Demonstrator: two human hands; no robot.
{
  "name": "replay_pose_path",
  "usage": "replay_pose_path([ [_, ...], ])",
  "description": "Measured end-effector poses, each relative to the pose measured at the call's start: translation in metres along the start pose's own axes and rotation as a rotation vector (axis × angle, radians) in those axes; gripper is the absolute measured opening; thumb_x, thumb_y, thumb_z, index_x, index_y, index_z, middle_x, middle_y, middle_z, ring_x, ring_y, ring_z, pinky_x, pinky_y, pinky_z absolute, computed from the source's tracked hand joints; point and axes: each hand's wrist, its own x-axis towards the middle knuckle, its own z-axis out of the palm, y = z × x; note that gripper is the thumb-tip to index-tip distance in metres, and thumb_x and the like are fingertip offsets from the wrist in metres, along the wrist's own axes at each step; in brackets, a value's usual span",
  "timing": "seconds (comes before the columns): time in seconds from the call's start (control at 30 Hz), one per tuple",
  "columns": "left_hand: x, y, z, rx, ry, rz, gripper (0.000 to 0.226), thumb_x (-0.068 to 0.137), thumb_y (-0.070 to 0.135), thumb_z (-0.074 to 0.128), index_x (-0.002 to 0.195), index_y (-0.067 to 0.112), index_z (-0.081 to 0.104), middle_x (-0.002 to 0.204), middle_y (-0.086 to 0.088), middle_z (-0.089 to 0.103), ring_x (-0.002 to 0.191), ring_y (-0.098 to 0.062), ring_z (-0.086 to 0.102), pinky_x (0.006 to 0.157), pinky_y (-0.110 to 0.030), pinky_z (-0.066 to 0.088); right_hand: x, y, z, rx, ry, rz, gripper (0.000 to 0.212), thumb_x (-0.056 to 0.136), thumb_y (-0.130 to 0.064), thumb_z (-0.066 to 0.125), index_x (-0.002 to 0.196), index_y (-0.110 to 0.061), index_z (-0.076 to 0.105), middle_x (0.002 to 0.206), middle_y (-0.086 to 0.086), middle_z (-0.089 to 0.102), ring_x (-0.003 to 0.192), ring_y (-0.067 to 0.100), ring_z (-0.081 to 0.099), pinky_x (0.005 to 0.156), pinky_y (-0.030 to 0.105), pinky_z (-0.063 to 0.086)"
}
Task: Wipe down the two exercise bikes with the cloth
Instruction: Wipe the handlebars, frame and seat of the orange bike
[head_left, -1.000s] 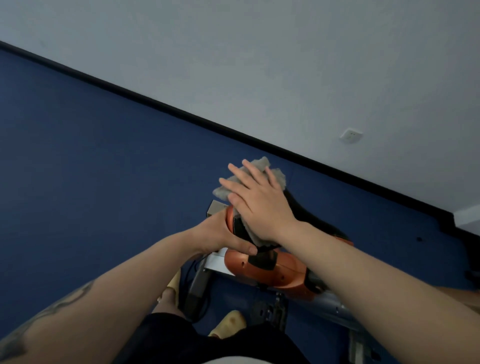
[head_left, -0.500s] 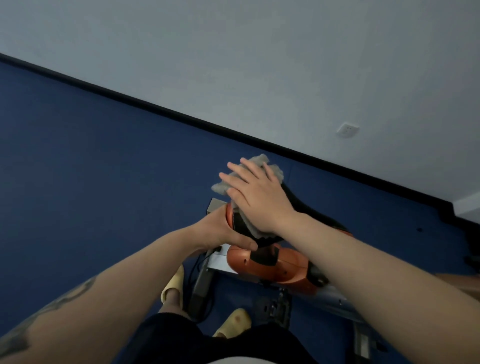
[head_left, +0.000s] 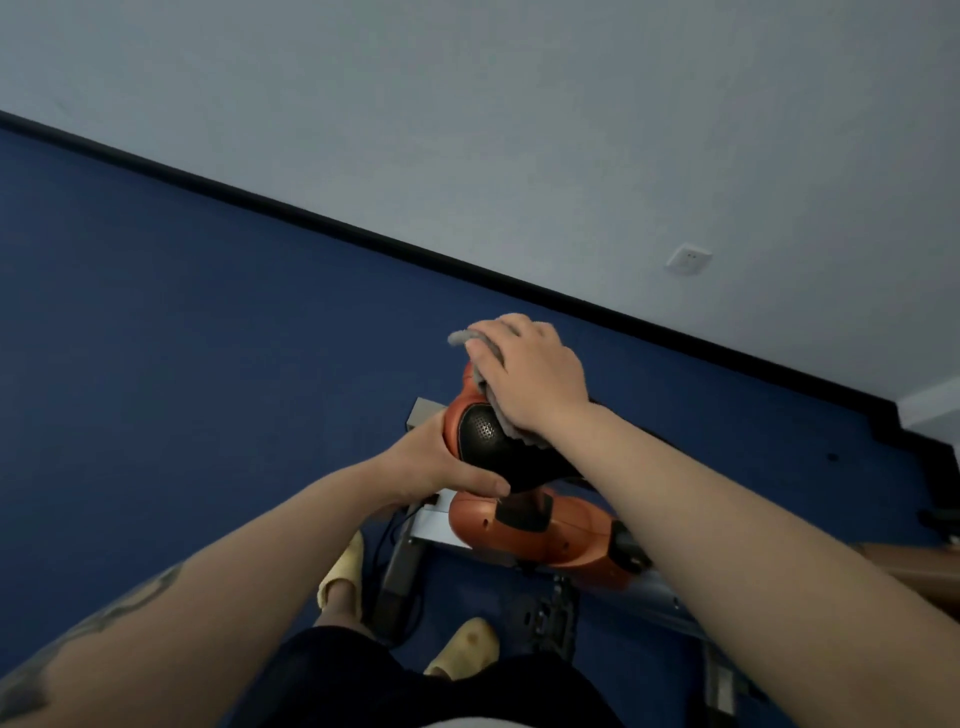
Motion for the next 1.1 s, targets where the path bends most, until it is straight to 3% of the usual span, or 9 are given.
replay_pose_path([
  [0.2, -0.003, -0.006, 0.002, 0.006, 0.029, 0.004, 0.069, 0.070, 0.000, 0.083, 0.128, 0.022, 0.052, 0.113, 0.004, 0.071, 0.105, -0.011, 0.067, 0.079, -0.017, 0.053, -0.067, 0.038, -0.004, -0.089, 0.043, 0.093, 0.056, 0.099, -0.053, 0.016, 0.153, -0.037, 0.011, 0.149, -0.001, 0.038, 0.121, 0.024, 0.048, 0.088, 0.041, 0.043],
  [0.33, -0.005, -0.005, -0.002, 0.151, 0.175, -0.028, 0.093, 0.060, 0.018, 0.093, 0.134, 0.032, 0.038, 0.119, 0.009, 0.063, 0.110, -0.008, 0.063, 0.085, -0.019, 0.054, -0.052, 0.041, -0.008, -0.117, 0.024, 0.212, 0.054, 0.100, -0.054, 0.010, 0.150, -0.036, 0.021, 0.125, 0.004, 0.057, 0.102, 0.027, 0.060, 0.074, 0.037, 0.041],
  [0.47, 0.000, 0.010, -0.009, 0.419, 0.218, 0.030, 0.148, 0.051, 0.030, 0.097, 0.152, 0.036, -0.011, 0.155, 0.013, 0.015, 0.141, -0.008, 0.027, 0.114, -0.034, 0.032, 0.000, 0.024, -0.014, 0.045, -0.111, 0.298, 0.049, 0.102, -0.048, 0.007, 0.140, -0.044, 0.039, 0.124, 0.003, 0.064, 0.114, 0.027, 0.057, 0.094, 0.042, 0.040],
  [0.53, 0.006, 0.019, -0.009, 0.631, 0.177, 0.082, 0.150, 0.050, 0.034, 0.097, 0.152, 0.034, -0.014, 0.158, 0.018, -0.006, 0.146, -0.006, 0.003, 0.118, -0.034, 0.019, 0.003, 0.024, -0.019, 0.151, -0.155, 0.244, 0.045, 0.103, -0.047, 0.012, 0.138, -0.051, 0.040, 0.132, -0.003, 0.059, 0.124, 0.023, 0.052, 0.105, 0.047, 0.036],
  [0.63, 0.018, 0.027, -0.010, 0.765, 0.067, 0.129, 0.138, 0.060, 0.036, 0.091, 0.153, 0.032, -0.011, 0.156, 0.020, -0.020, 0.145, -0.004, -0.009, 0.119, -0.035, 0.016, -0.023, 0.033, -0.017, 0.179, -0.118, 0.120, 0.043, 0.102, -0.051, 0.018, 0.144, -0.052, 0.027, 0.141, -0.009, 0.048, 0.123, 0.018, 0.052, 0.094, 0.042, 0.045],
  [0.73, 0.036, 0.042, -0.013, 0.751, 0.036, 0.215, 0.102, 0.076, 0.048, 0.070, 0.155, 0.027, 0.010, 0.160, 0.016, -0.002, 0.146, -0.002, -0.005, 0.122, -0.036, 0.009, -0.069, 0.051, -0.016, -0.028, 0.064, 0.093, 0.048, 0.101, -0.051, 0.020, 0.149, -0.046, 0.023, 0.134, -0.010, 0.054, 0.109, 0.017, 0.059, 0.078, 0.037, 0.048],
  [0.87, 0.063, 0.052, -0.014, 0.972, 0.071, 0.428, 0.048, 0.100, 0.039, 0.047, 0.145, 0.021, 0.043, 0.153, 0.006, 0.036, 0.146, -0.007, 0.018, 0.120, -0.027, 0.010, -0.121, 0.083, -0.013, -0.140, 0.233, 0.288, 0.049, 0.100, -0.048, 0.020, 0.125, -0.030, 0.059, 0.106, -0.009, 0.065, 0.095, 0.016, 0.060, 0.077, 0.038, 0.044],
  [0.97, 0.077, 0.054, -0.013, 1.170, 0.023, 0.542, 0.042, 0.103, 0.037, 0.036, 0.139, 0.022, 0.051, 0.144, 0.006, 0.048, 0.140, -0.009, 0.033, 0.119, -0.022, 0.006, -0.136, 0.093, -0.008, 0.200, 0.344, 0.618, 0.039, 0.103, -0.042, 0.026, 0.099, -0.024, 0.061, 0.095, -0.002, 0.062, 0.093, 0.021, 0.060, 0.077, 0.040, 0.046],
  [1.1, 0.083, 0.051, -0.013, 1.172, 0.026, 0.597, 0.042, 0.101, 0.039, 0.036, 0.134, 0.023, 0.056, 0.138, 0.009, 0.055, 0.134, -0.010, 0.042, 0.118, -0.027, 0.017, -0.121, 0.040, 0.021, 0.485, 0.713, 0.977, 0.045, 0.102, -0.040, 0.027, 0.138, -0.021, 0.045, 0.142, 0.007, 0.042, 0.129, 0.020, 0.043, 0.103, 0.033, 0.038],
])
